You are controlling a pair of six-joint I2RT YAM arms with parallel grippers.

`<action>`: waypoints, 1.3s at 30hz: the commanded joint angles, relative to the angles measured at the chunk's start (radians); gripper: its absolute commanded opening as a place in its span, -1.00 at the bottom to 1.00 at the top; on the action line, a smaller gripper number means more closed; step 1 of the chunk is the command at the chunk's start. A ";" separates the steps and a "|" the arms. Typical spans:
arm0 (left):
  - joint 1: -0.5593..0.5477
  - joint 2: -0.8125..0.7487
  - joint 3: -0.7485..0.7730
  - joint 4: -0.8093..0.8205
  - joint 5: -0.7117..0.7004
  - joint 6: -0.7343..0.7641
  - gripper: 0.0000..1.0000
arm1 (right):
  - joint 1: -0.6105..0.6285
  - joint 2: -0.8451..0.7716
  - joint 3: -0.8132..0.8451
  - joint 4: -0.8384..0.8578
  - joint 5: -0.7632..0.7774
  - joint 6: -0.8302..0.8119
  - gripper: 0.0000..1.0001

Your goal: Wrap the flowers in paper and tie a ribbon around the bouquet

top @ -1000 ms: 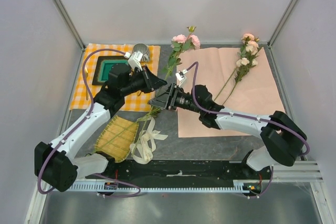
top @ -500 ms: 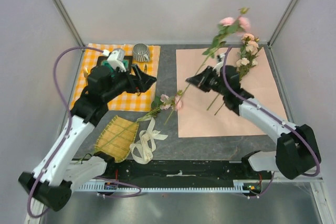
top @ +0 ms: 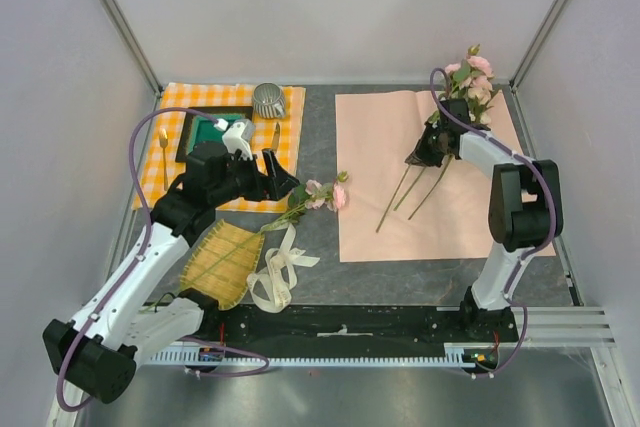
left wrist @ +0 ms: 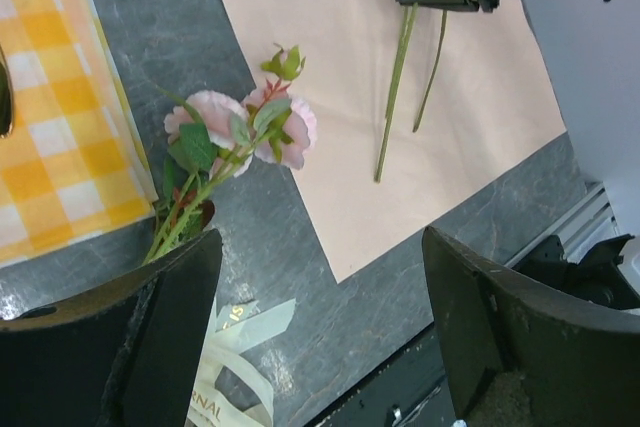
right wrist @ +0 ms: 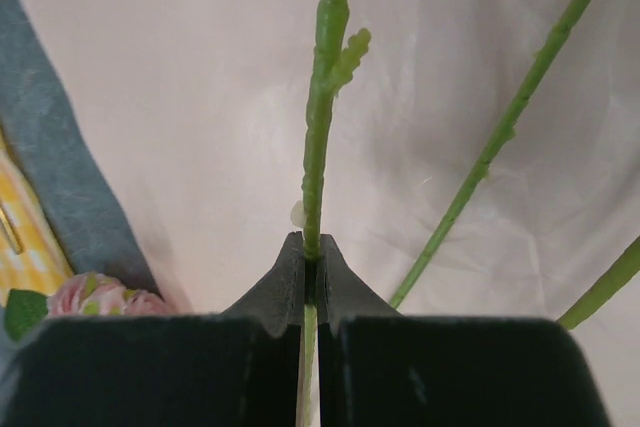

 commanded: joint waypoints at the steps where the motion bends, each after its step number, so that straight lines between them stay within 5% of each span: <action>1: 0.000 -0.007 -0.002 0.029 0.052 0.029 0.74 | -0.009 0.052 0.093 -0.036 0.068 -0.059 -1.00; 23: 0.000 0.031 -0.028 -0.041 0.072 0.066 0.74 | -0.126 0.328 0.350 -0.033 -0.077 -0.004 -1.00; 28: 0.001 0.094 0.000 -0.116 0.081 0.084 0.74 | -0.126 0.331 0.343 -0.031 -0.068 0.007 -0.83; 39: 0.000 0.174 0.030 -0.228 0.007 0.136 0.54 | -0.152 0.369 0.377 -0.008 -0.063 0.051 -0.76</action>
